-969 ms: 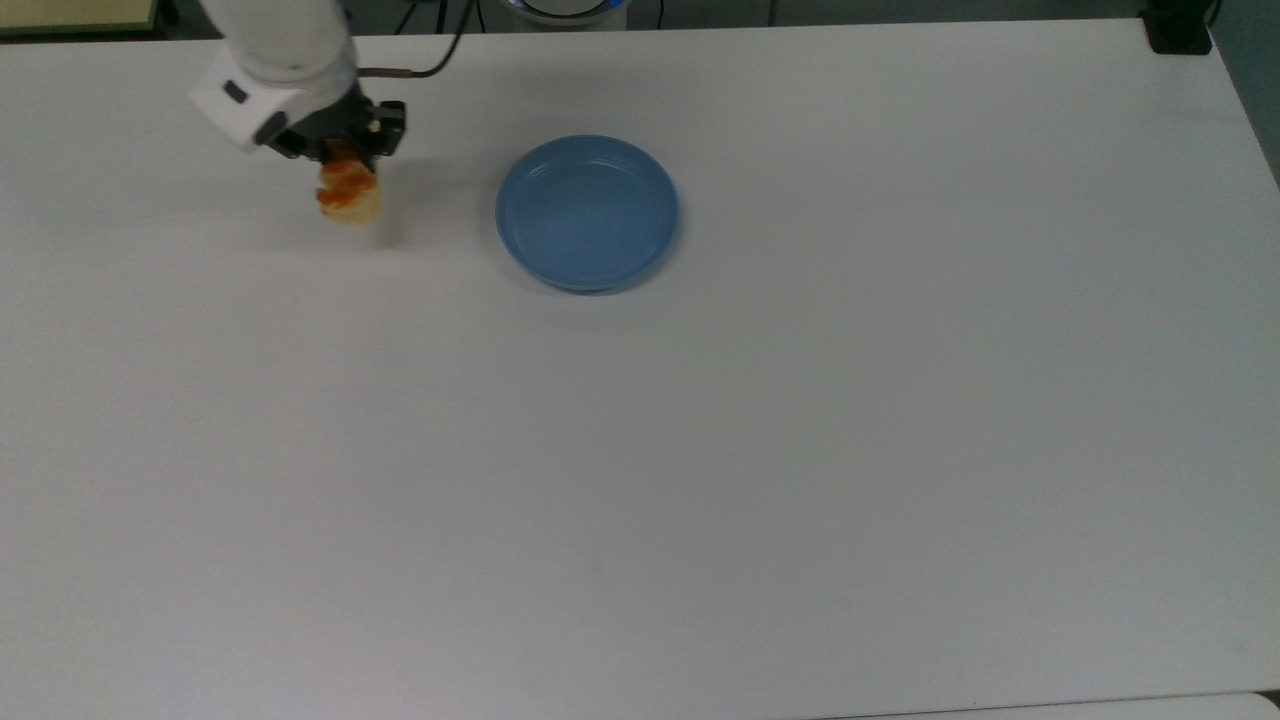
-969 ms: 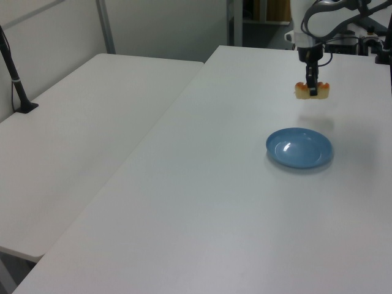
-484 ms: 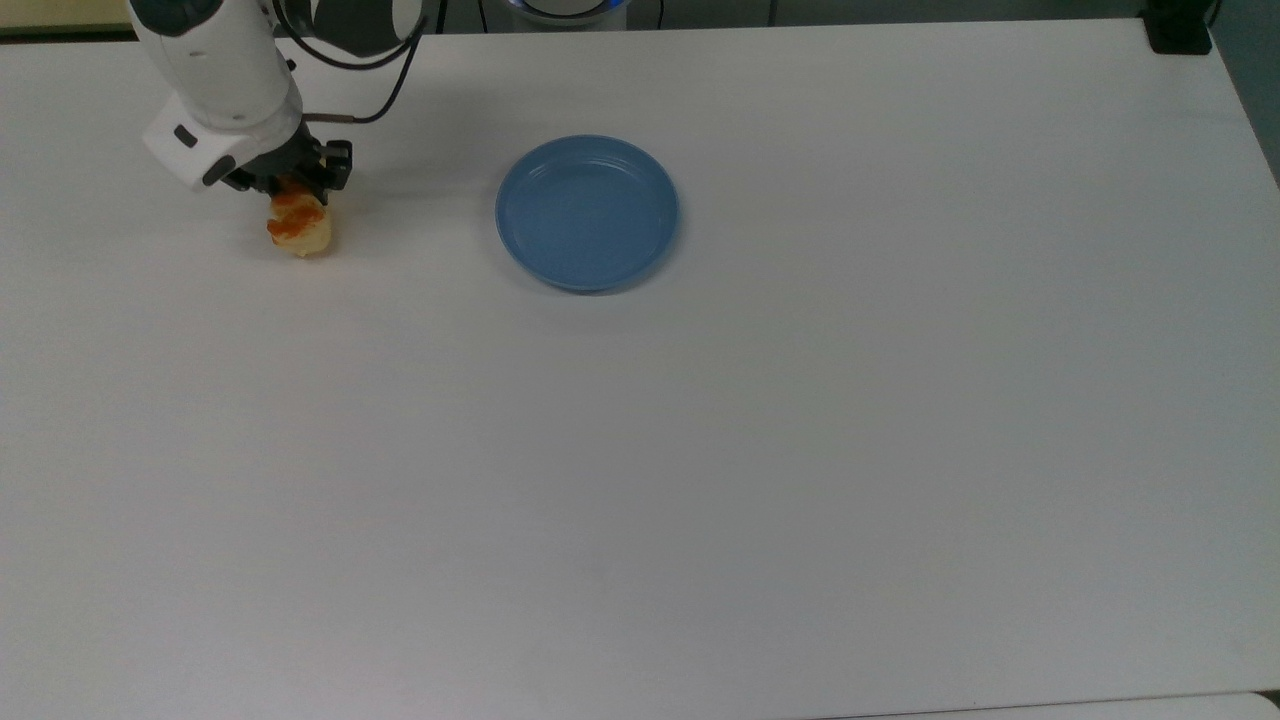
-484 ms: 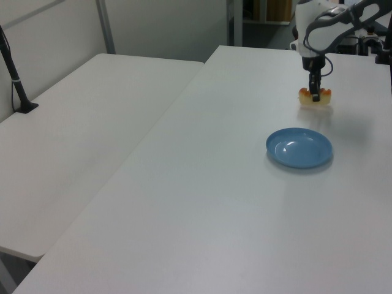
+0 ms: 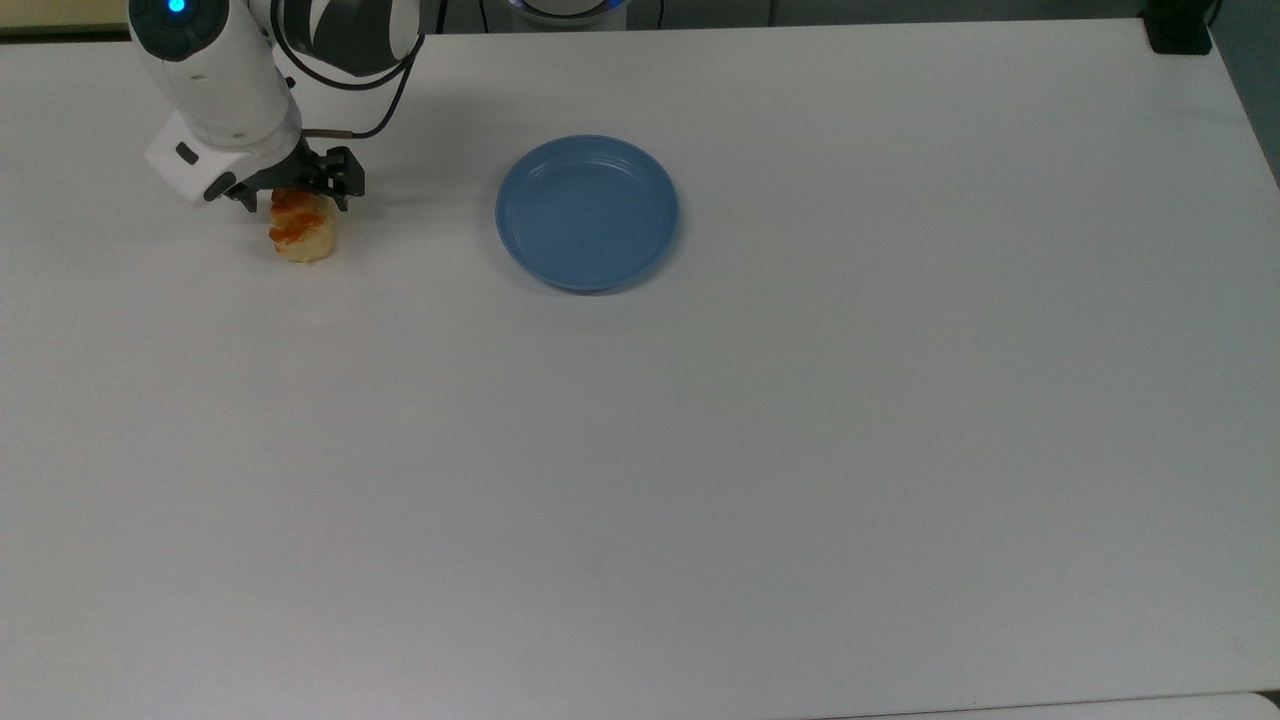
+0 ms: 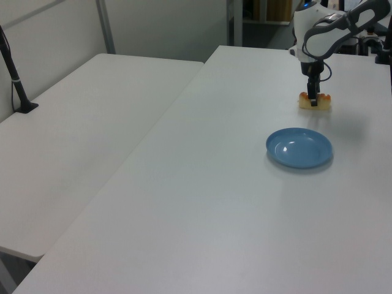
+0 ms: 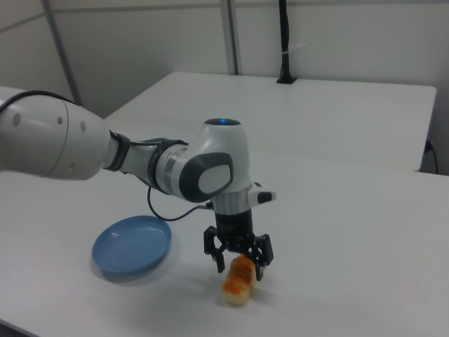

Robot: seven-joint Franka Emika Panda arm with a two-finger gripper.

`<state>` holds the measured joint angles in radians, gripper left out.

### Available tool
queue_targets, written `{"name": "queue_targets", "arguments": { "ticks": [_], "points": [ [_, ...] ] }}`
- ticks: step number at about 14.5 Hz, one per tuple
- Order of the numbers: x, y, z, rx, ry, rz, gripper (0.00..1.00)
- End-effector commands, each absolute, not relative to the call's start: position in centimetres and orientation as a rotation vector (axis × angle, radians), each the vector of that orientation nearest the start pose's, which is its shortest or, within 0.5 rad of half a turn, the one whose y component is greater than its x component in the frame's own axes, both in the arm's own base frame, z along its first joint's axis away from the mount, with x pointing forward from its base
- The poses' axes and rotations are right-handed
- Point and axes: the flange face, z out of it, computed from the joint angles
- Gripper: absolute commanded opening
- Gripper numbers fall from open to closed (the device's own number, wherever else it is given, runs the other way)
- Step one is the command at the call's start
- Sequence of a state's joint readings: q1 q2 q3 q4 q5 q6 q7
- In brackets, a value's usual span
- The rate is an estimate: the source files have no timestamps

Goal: Put the bread on the table

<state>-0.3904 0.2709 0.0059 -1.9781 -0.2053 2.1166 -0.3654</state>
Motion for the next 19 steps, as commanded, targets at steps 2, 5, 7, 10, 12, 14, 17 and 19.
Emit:
{"name": "queue_targets", "arguments": {
  "ticks": [2,5,7,10,12,14,17,19],
  "points": [
    [56.7,-18.0,38.1,-3.247,-0.183,0.28,1.0],
    [58.2,-11.2,43.0,-3.249,-0.103,0.225,1.0],
    [58.9,-4.8,45.5,-3.271,-0.072,0.146,1.0],
    [58.7,2.4,48.2,-3.284,-0.071,0.073,1.0],
    [57.4,5.8,51.6,-3.288,-0.126,0.061,1.0],
    [55.4,7.1,55.2,-3.242,-0.129,0.027,1.0],
    [54.0,6.7,58.7,-3.176,-0.081,-0.001,1.0],
    [53.9,4.9,60.1,-3.176,-0.044,0.029,1.0]
  ]
}}
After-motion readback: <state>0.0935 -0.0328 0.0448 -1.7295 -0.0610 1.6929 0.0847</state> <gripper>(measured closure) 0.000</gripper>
